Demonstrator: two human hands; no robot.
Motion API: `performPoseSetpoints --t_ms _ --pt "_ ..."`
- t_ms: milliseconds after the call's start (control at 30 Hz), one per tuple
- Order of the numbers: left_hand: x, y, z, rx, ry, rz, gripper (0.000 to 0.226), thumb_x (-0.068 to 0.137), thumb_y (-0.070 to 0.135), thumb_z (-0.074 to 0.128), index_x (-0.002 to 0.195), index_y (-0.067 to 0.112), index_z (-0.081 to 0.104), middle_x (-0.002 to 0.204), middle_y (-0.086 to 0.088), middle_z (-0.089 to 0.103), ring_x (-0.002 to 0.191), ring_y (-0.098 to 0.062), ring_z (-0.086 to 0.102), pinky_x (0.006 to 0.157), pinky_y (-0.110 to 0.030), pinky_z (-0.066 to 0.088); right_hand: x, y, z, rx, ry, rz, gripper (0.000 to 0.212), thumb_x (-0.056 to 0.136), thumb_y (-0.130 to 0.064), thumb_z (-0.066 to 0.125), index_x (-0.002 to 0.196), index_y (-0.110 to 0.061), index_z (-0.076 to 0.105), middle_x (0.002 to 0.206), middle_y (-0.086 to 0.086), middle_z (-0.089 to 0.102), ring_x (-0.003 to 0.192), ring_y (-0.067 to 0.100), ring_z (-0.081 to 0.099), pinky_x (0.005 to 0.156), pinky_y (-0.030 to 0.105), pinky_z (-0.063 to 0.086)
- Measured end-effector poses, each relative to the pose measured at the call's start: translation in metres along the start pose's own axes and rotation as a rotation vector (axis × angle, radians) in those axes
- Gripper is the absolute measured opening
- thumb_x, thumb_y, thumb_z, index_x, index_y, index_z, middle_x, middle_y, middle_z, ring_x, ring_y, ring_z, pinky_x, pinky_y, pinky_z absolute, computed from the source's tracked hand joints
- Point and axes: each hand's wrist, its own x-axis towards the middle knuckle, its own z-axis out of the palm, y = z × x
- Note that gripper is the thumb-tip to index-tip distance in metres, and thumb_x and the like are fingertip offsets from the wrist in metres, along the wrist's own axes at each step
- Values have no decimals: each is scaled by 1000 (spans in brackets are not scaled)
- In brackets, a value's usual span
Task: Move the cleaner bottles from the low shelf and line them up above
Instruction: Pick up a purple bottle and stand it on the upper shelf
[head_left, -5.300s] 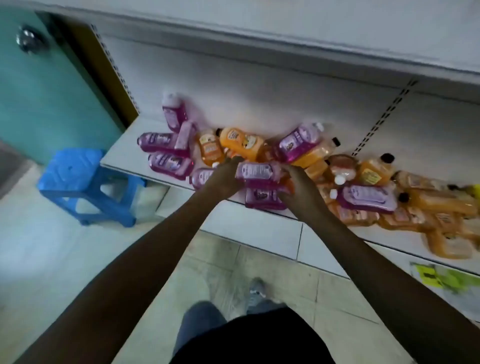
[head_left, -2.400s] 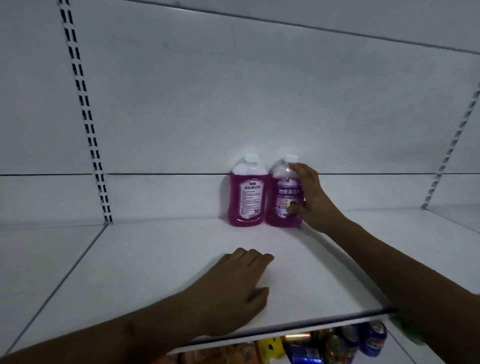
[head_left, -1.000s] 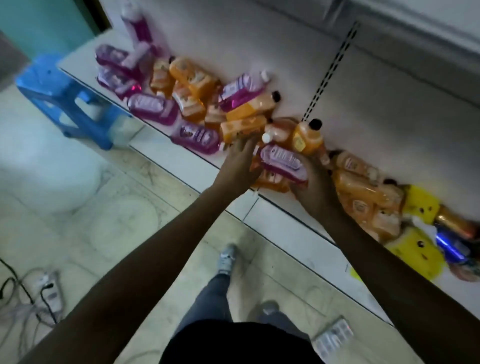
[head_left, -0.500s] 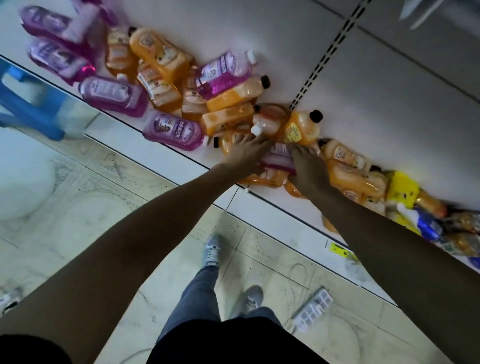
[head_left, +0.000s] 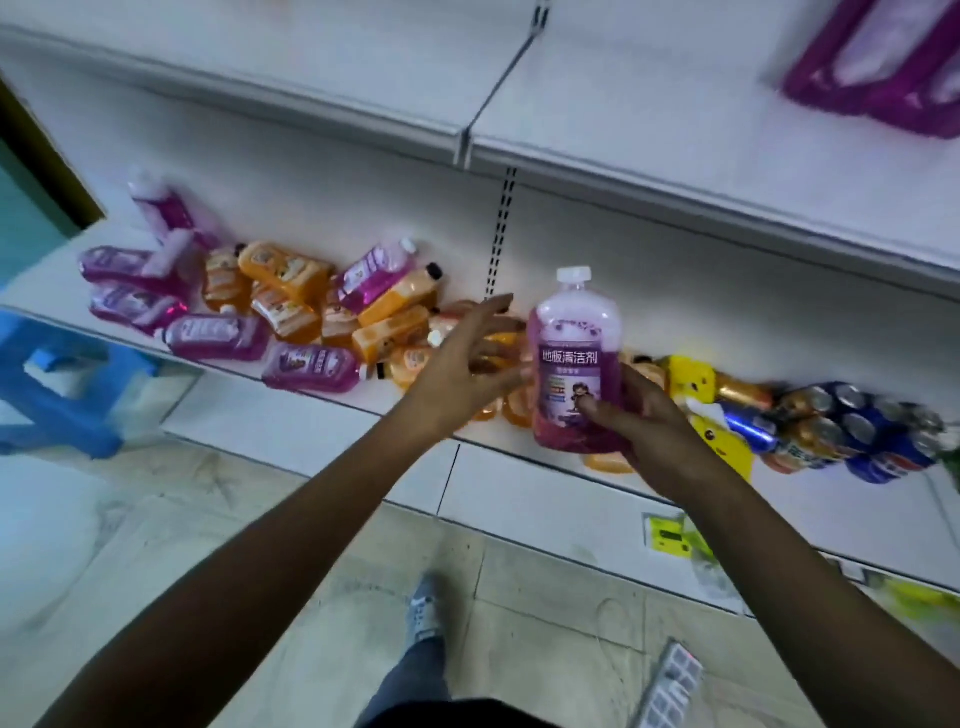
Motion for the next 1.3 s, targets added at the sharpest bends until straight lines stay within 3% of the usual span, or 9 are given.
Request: performPoseSetpoints --t_ms 100,233,367,467,633,867,967,1067,1300 --pt "-42 34 35 -10 -84 68 87 79 32 75 149 37 23 139 6 49 116 -8 58 90 -29 53 -45 -24 -6 123 70 -58 64 56 -43 90 110 -16 68 109 7 72 101 23 68 84 36 55" --pt "-83 79 84 -22 -161 176 112 70 28 82 145 54 4 141 24 42 120 -4 57 88 -28 56 -100 -55 -8 212 171 -153 76 54 -47 90 119 -16 66 119 14 68 110 32 66 88 44 55" --pt "-87 103 117 -73 -107 296 120 68 24 86 147 50 0 141 28 40 131 -8 47 99 -38 52 -145 -87 -15 198 158 -235 45 75 -43 72 116 -29 64 111 0 73 103 20 69 77 30 58" --pt "-80 122 134 -112 -151 320 116 74 10 82 150 42 0 138 26 45 130 -10 49 99 -46 51 -166 -113 -28 2 126 -310 50 86 -34 60 131 -44 43 115 -18 69 107 8 66 77 23 56" --pt "-57 153 161 -118 -245 418 111 80 15 78 147 50 -3 148 20 37 134 -9 45 103 -40 48 -179 -145 -54 -321 269 -454 104 77 -30 73 144 -59 -1 136 -33 45 118 2 58 87 31 57" --pt "15 185 190 -6 -316 599 111 80 21 79 152 37 -5 146 18 30 137 -9 39 105 -29 45 -178 -195 -110 -970 573 -570 115 68 -36 81 145 -55 -2 153 -27 2 137 -3 28 93 10 48" --pt "47 201 206 59 -338 681 110 83 23 75 151 36 -11 145 10 28 134 -3 39 102 -24 46 -169 -214 -131 -1117 621 -596 116 69 -36 81 146 -53 -4 156 -21 -4 134 -22 6 91 -1 39" --pt "80 213 221 148 -374 719 112 84 31 72 148 38 -19 145 10 26 127 3 42 99 -20 47 -154 -230 -154 -1172 693 -554 119 69 -28 85 145 -50 -3 154 -18 1 122 -33 8 84 -2 42" --pt "144 221 255 476 -363 701 116 79 52 70 143 43 -26 145 -2 38 114 -16 57 92 -38 54 -111 -220 -221 -1154 808 -530 116 69 -28 86 144 -48 0 151 -15 8 121 -1 32 90 22 52"
